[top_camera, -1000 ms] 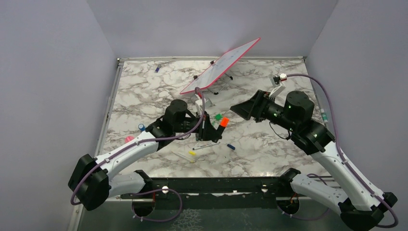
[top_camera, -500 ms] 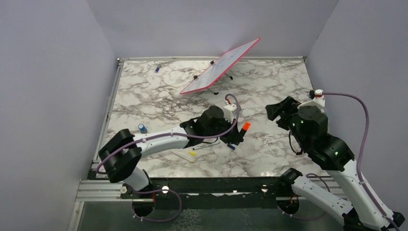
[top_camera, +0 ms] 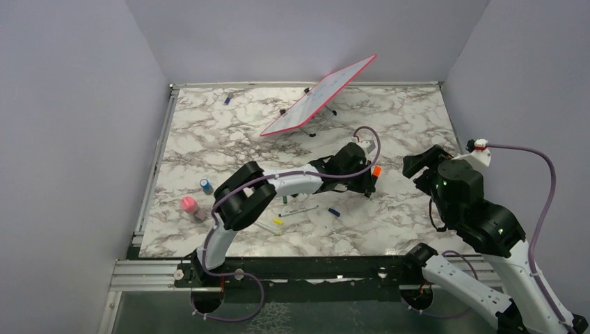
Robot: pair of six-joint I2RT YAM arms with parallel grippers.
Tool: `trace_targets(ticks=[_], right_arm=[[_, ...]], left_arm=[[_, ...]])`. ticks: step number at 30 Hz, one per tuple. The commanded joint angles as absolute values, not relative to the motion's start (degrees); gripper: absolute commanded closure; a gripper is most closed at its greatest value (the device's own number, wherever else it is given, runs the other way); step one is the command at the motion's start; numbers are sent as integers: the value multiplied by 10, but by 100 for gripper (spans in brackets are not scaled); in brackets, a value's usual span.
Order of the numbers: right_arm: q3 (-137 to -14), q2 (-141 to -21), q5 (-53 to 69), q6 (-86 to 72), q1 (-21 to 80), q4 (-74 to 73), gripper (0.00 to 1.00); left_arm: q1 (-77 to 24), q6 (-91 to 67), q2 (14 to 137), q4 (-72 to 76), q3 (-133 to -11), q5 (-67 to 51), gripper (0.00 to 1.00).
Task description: Insert the pens into the pen caps
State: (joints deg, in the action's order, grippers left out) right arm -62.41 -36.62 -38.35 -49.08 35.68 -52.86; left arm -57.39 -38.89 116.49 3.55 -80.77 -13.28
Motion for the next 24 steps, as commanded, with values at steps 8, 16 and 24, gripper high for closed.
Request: trace_targets(ticks=[8, 16, 24], right_arm=[[-613, -338, -391, -453, 360, -541, 30], [-608, -337, -365, -460, 360, -535, 31], [-566, -324, -312, -471, 359, -489, 31]], left_arm=[[-577, -460, 1265, -10, -919, -107, 83], [-576, -457, 1269, -45, -916, -123, 68], [-567, -390, 1209, -120, -910, -96, 54]])
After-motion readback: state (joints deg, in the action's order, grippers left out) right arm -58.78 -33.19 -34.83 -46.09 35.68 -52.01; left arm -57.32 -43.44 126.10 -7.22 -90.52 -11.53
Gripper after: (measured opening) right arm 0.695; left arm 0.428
